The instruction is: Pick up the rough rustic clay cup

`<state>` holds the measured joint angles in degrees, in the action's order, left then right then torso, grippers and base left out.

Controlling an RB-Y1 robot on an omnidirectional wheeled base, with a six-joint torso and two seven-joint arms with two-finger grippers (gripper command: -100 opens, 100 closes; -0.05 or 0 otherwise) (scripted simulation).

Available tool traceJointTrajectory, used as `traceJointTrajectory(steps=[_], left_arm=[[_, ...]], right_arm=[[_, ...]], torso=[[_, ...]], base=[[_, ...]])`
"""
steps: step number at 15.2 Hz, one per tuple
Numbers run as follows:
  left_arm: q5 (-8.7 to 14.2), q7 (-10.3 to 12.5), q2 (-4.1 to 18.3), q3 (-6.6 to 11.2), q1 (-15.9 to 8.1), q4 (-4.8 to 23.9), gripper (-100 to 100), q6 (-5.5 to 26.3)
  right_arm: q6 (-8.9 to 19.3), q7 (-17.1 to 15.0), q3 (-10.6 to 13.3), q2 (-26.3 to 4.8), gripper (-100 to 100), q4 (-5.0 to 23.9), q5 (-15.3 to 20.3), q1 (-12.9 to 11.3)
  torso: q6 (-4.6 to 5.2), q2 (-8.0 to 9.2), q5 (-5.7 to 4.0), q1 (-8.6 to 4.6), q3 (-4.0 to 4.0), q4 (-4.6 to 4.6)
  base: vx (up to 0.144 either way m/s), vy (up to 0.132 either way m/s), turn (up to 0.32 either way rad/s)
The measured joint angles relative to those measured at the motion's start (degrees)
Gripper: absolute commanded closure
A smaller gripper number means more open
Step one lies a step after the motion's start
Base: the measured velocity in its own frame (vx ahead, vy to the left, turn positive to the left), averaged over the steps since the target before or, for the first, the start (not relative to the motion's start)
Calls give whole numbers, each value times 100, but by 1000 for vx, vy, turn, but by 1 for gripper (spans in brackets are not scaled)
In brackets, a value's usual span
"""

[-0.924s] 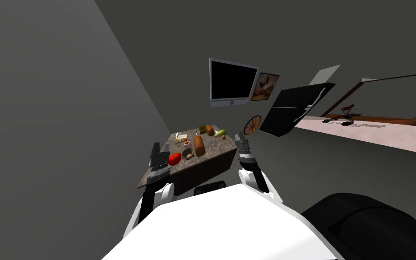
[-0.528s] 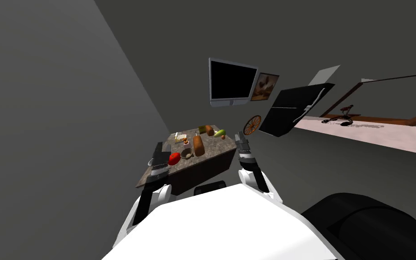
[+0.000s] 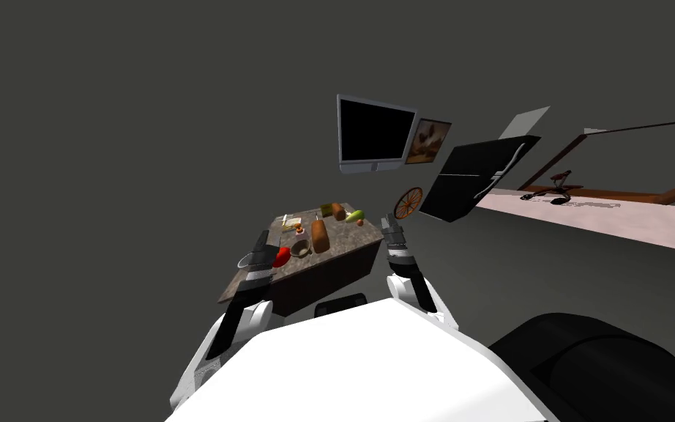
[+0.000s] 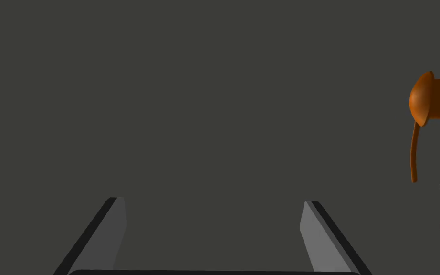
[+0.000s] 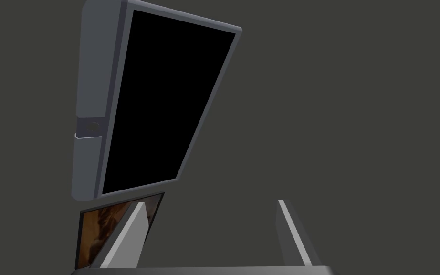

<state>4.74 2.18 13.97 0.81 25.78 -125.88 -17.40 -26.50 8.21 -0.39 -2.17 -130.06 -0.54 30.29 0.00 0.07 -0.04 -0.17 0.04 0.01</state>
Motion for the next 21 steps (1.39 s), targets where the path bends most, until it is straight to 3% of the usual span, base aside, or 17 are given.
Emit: traceJointTrajectory(steps=[21], left_arm=[[1055,1151,1361,103,-226,110,-100,2249]], right_arm=[[0,0,0,0,0,0,0,0]], torso=[[0,-5,0,2,-3,-1]], base=[[-11,-39,-3]])
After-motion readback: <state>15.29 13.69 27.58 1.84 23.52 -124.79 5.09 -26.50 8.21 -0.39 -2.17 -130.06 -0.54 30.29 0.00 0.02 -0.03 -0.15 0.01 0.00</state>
